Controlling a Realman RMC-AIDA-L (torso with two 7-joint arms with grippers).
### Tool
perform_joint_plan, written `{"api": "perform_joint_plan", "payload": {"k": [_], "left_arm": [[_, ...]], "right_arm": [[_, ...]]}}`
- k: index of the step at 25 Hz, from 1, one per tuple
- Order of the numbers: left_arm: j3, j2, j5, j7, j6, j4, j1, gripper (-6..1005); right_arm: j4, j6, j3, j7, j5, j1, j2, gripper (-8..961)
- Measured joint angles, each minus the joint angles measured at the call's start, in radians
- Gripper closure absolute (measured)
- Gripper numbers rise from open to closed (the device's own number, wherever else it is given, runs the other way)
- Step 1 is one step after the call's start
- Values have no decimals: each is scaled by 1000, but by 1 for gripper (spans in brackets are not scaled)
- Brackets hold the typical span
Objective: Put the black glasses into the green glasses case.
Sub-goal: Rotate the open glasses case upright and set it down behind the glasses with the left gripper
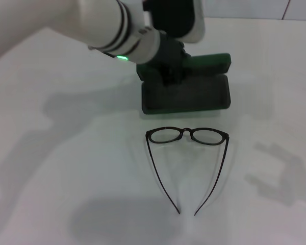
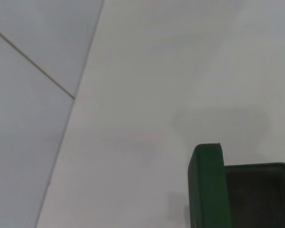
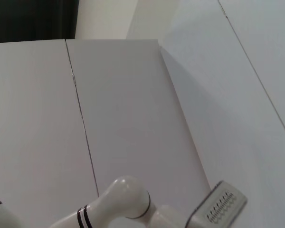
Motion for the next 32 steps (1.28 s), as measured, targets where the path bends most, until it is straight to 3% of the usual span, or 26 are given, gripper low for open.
{"api": "perform_joint_plan", "payload": {"k": [8,25,32], "left_arm": [[100,-2,0,-1,-59,-46,-10,781],[135,-4,-1,-28,-56,-62,-4,749],[131,-1,5,-34,20,53,7,667]], "right_arm": [[1,30,4,0,-3,9,1,95],[1,32,5,0,-2,11,1,95],[1,28,1,1,-2,2,1,95]]}}
